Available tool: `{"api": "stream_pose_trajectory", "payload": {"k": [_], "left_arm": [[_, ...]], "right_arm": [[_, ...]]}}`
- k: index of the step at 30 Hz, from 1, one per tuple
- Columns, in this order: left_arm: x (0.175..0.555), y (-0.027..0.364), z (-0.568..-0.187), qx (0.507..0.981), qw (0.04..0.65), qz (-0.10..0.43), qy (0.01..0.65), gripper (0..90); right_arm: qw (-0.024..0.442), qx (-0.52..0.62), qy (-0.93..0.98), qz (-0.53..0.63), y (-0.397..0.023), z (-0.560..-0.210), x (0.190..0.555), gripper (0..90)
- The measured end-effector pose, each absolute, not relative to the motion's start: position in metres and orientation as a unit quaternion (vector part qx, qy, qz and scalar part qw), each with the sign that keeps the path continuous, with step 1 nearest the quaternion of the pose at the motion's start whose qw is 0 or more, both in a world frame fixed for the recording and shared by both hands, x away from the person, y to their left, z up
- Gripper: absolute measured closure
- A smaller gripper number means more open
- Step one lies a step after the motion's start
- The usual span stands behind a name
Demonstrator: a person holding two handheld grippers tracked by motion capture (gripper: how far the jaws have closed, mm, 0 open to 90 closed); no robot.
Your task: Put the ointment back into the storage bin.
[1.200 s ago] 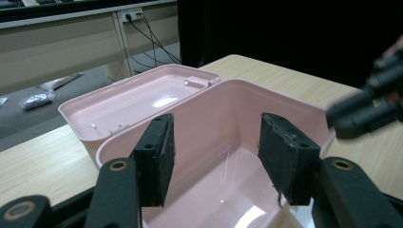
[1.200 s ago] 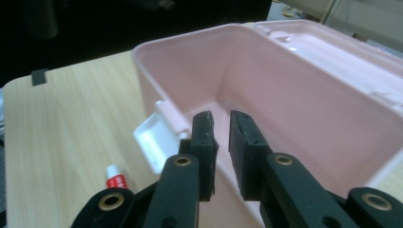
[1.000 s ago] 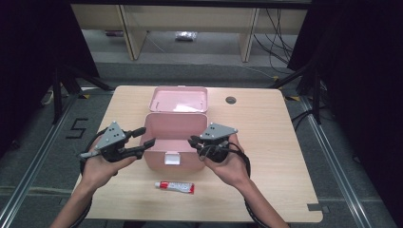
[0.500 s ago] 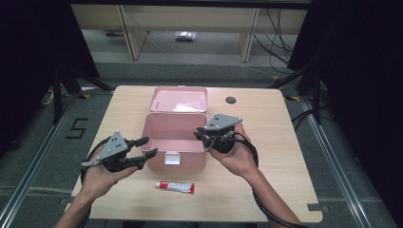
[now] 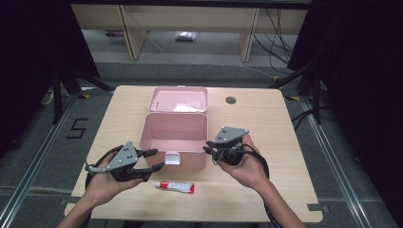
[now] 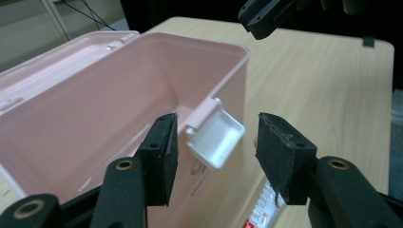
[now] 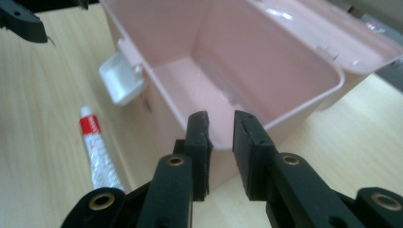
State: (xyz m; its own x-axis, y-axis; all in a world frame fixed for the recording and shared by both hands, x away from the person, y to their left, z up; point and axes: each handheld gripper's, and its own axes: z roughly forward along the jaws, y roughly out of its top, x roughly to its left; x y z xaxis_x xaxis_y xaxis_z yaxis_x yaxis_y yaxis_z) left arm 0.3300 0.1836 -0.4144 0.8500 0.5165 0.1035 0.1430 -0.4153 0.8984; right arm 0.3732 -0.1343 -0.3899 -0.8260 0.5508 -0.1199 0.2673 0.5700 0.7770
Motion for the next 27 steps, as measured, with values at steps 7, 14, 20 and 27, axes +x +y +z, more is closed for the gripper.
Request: {"api": "stream_pose_trajectory", "payload": {"k": [7,14,20,27], "left_arm": [[0.327,0.172,-0.423,0.864,0.457,0.159,0.139,53.3],[0.33,0.163,-0.438,0.906,0.385,0.148,0.092,56.1],[0.334,0.152,-0.449,0.939,0.315,0.136,0.039,56.3],[0.341,0.136,-0.465,0.955,0.269,0.124,0.005,57.4]], "right_arm": [[0.16,0.234,0.883,0.374,-0.137,-0.402,0.367,75.8],[0.157,0.225,0.889,0.366,-0.138,-0.411,0.368,75.4],[0.154,0.225,0.892,0.36,-0.135,-0.415,0.365,75.1],[0.131,0.243,0.896,0.348,-0.133,-0.42,0.361,74.3]]}}
